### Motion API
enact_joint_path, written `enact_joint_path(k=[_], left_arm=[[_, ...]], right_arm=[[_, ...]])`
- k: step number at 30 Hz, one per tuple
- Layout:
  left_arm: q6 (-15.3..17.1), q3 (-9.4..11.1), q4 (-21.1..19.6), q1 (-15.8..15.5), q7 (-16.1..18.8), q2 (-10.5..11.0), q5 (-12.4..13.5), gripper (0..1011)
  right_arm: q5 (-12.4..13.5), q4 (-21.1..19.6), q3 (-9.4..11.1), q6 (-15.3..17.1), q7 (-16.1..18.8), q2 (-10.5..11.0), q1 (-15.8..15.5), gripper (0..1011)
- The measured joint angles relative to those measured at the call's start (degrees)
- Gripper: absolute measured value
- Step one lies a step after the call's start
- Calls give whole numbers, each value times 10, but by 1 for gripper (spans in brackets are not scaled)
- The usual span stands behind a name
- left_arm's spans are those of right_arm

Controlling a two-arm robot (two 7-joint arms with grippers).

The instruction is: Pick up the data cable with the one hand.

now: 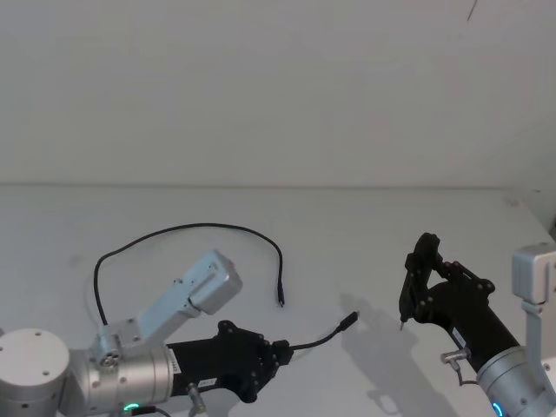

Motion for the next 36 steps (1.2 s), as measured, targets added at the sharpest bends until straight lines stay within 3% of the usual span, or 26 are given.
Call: enact_joint_path(k=[16, 27, 36], left_arm=[[-5, -12, -25, 15, -5, 28, -15, 40], [-6, -14, -30, 18, -6, 34, -18, 40], [-7, -15, -32, 19, -6, 37, -19, 40]], right_arm=[[3, -9, 2, -5, 0, -10, 2, 279], [26, -28, -3, -2, 10, -35, 10, 279], [49, -40, -5, 20, 18, -53, 11, 279]])
